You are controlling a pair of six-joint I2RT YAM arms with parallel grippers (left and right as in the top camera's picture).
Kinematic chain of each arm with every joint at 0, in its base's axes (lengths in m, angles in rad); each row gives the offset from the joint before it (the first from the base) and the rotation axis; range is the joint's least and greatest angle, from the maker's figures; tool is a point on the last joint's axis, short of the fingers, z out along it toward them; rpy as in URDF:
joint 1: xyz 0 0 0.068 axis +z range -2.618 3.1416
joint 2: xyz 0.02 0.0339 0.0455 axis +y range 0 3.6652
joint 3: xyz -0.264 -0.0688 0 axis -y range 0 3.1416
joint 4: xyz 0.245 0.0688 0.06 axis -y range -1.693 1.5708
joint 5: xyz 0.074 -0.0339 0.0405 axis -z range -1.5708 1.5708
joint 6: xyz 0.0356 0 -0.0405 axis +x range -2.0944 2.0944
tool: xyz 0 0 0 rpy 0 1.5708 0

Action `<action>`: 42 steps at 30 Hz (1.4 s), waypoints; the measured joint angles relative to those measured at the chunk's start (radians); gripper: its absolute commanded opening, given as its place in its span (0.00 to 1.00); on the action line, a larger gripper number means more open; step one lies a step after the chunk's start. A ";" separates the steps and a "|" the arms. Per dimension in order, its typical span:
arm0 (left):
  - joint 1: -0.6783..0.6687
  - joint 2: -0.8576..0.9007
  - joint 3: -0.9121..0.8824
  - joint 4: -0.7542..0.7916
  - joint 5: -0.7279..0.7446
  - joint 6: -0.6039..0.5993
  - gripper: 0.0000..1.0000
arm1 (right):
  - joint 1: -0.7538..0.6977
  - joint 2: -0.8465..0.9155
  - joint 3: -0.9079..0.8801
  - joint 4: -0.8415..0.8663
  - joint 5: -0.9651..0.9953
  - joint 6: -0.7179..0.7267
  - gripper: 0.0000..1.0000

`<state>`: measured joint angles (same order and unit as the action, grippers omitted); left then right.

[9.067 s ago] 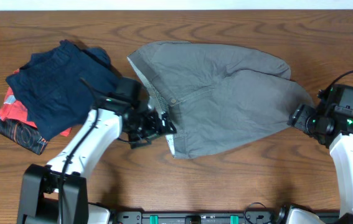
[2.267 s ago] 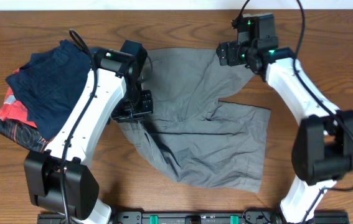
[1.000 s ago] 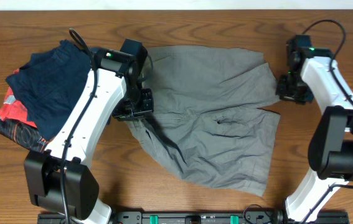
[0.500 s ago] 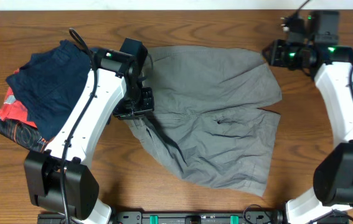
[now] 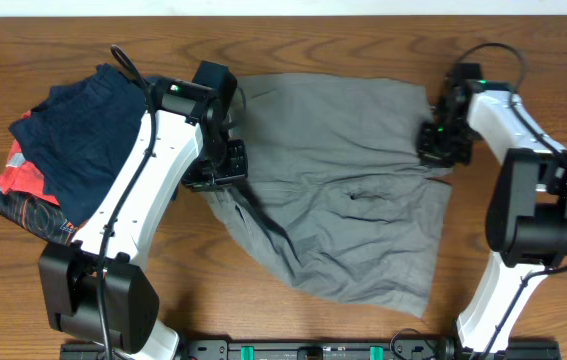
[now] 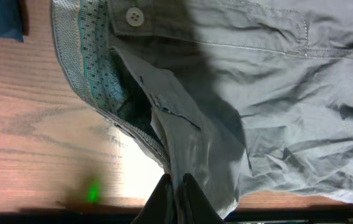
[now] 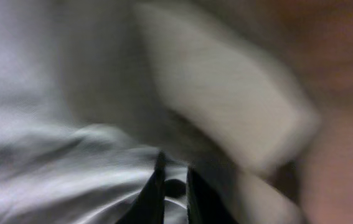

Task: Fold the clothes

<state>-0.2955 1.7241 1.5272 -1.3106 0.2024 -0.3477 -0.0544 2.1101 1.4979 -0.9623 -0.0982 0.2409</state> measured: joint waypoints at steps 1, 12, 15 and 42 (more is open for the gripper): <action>0.000 0.000 0.000 0.007 0.000 0.000 0.06 | -0.018 -0.008 0.000 0.004 0.021 0.015 0.18; 0.000 0.000 0.000 0.063 0.000 -0.018 0.06 | -0.058 -0.219 0.001 -0.184 -0.047 -0.126 0.21; 0.000 0.000 0.000 0.077 0.000 -0.019 0.06 | -0.020 -0.267 0.005 -0.308 -0.085 -0.179 0.21; 0.000 0.000 -0.005 0.248 0.000 -0.023 0.06 | 0.127 -0.262 -0.449 0.533 -0.003 -0.084 0.05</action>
<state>-0.2958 1.7241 1.5223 -1.0626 0.2028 -0.3702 0.0731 1.8477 1.0489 -0.4294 -0.1013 0.1566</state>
